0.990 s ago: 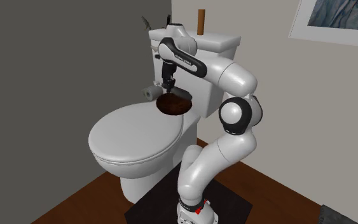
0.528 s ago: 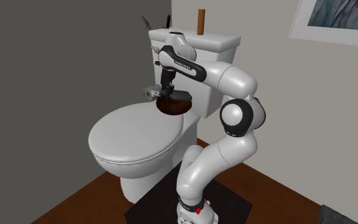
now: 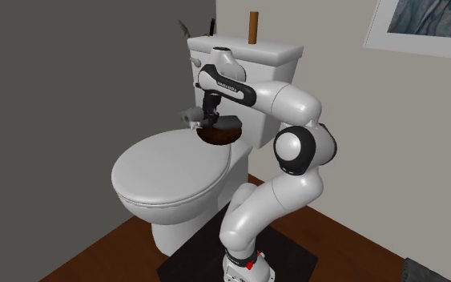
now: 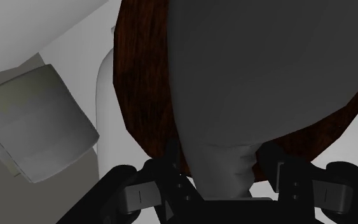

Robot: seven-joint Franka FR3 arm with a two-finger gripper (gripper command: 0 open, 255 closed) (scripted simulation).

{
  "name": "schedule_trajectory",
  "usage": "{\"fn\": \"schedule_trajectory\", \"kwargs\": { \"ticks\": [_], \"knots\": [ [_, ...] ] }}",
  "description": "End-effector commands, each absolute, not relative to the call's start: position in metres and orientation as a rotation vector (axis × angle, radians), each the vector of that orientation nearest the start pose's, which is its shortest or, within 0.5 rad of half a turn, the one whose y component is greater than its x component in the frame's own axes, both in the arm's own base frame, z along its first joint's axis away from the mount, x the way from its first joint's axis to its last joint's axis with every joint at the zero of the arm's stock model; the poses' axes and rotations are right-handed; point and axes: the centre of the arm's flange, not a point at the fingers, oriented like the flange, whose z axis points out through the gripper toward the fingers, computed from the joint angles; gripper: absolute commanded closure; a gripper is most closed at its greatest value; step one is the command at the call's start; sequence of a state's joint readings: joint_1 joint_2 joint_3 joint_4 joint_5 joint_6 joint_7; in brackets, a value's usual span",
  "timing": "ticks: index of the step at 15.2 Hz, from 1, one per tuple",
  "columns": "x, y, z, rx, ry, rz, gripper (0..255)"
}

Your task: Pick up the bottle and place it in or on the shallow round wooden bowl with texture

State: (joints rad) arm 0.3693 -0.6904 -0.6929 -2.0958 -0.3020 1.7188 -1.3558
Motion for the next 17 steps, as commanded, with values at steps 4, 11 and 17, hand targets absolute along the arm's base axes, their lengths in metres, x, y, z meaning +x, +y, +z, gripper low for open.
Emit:
{"fn": "schedule_trajectory", "kwargs": {
  "ticks": [4, 11, 17],
  "knots": [
    [0.345, -0.246, 0.618, -2.730, -1.722, -0.264, 0],
    [0.340, -0.244, 0.644, -2.730, -1.723, -0.266, 0],
    [0.335, -0.244, 0.667, -2.730, -1.723, -0.266, 0]
  ]
}}
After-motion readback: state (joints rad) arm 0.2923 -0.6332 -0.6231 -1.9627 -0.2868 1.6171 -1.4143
